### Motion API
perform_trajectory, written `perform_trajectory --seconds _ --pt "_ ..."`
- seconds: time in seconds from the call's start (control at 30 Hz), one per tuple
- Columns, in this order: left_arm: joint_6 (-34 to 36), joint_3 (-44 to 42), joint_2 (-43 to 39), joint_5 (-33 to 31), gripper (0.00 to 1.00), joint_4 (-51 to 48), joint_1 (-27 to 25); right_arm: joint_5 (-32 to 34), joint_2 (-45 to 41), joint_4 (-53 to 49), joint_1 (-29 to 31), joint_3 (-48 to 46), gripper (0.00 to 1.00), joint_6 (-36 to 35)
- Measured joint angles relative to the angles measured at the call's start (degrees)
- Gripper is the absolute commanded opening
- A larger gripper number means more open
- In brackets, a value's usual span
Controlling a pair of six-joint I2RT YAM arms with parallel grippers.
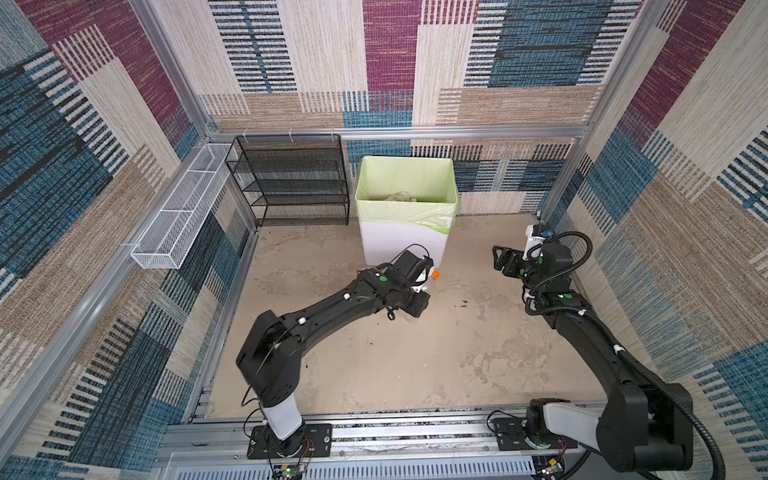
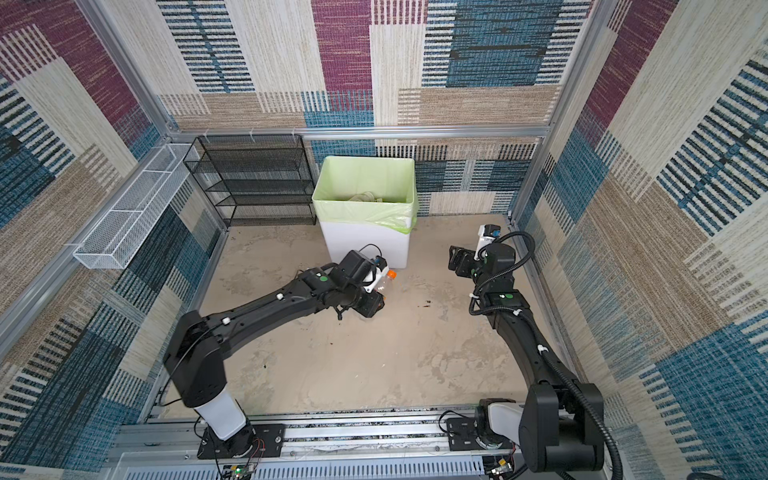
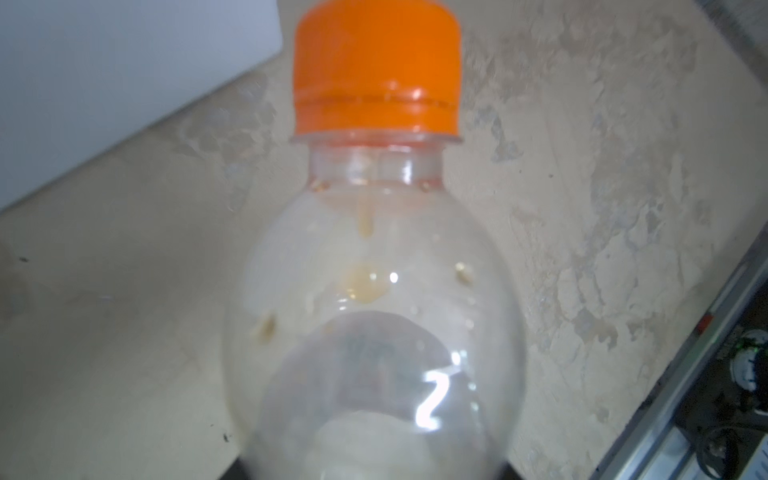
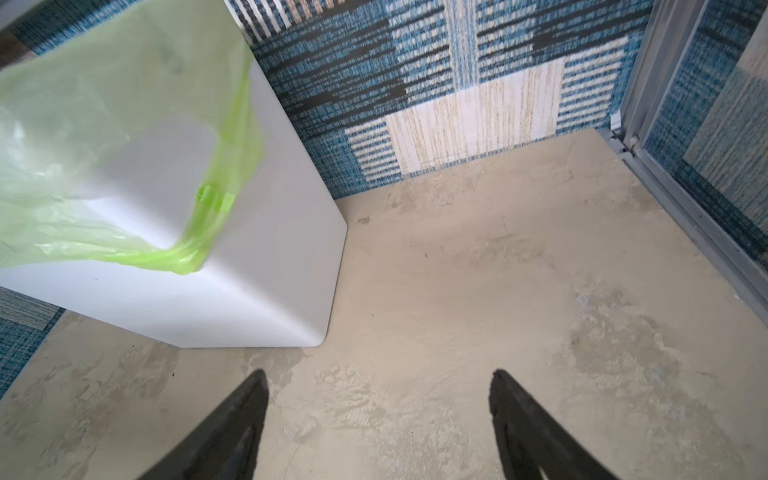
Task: Throw the plastic bottles in the bin
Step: 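Lift the orange-capped bottle with the left gripper and carry it over the bin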
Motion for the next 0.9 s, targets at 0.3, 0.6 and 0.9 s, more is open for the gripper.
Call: perform_trajectory --seconds 0.3,0.6,0.9 --pt "3.69 -27.02 -31.93 -16.76 0.48 36.41 0.11 3.45 2.14 -1.38 6.71 -0.76 0.83 -0.63" --pt "20.37 -29.53 -38.71 -17.40 0.50 70.49 0.09 6.93 1.46 -2.54 9.05 -0.28 0.82 -1.05" --pt "21.68 13.79 -11.19 -17.97 0.74 56.24 9.97 7.82 1.73 -0.85 10.93 -0.59 0.82 -0.07"
